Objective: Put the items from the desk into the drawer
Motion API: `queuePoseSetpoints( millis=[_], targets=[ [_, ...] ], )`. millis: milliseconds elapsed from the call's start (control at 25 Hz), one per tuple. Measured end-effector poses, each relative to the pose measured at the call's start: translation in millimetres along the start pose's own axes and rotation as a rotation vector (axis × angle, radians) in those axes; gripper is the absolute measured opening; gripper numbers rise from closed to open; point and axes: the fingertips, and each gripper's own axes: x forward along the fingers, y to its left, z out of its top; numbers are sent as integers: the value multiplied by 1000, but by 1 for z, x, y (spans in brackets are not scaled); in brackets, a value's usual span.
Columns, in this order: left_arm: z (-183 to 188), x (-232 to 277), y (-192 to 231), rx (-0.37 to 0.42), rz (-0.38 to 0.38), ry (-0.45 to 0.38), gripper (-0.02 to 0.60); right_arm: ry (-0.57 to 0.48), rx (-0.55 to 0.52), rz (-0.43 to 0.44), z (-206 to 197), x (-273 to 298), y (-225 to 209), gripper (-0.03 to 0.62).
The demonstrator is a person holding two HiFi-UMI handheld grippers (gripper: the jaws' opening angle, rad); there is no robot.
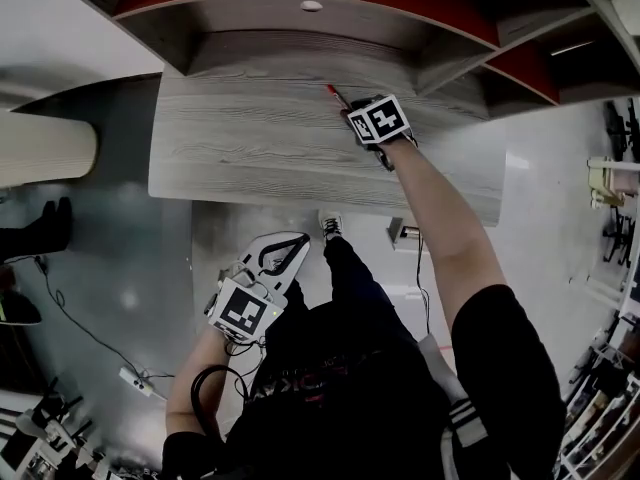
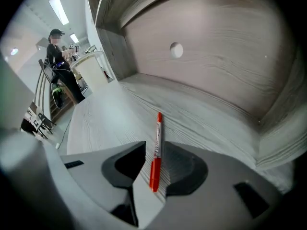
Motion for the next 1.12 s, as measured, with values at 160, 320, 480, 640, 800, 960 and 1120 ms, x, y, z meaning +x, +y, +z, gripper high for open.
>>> queuePoseSetpoints(
  millis=[160,320,480,640,800,960,1120],
  targets=[
    [25,11,28,186,60,-7,9,26,-21,-2,1,4,-2,120],
    [65,10,67,414,206,-47,9,70,-68,-20,-4,9,-2,118],
    [89,12,79,186,189,-188,9,70,-49,-34,-4,10,-3,114],
    [80,23,71,-131,151,-260,9,51,-23,-41,-5,9,-3,80],
    [82,32,56,-149,100,-275,9,23,17,-51,-5,10,-2,57],
    [82,30,47,-126,80,-265,9,-11,82,-58,-7,5,-5,54],
    [83,24,37,-116,73,-266,9,-110,158,-42,-2,-13,-4,54]
  ],
)
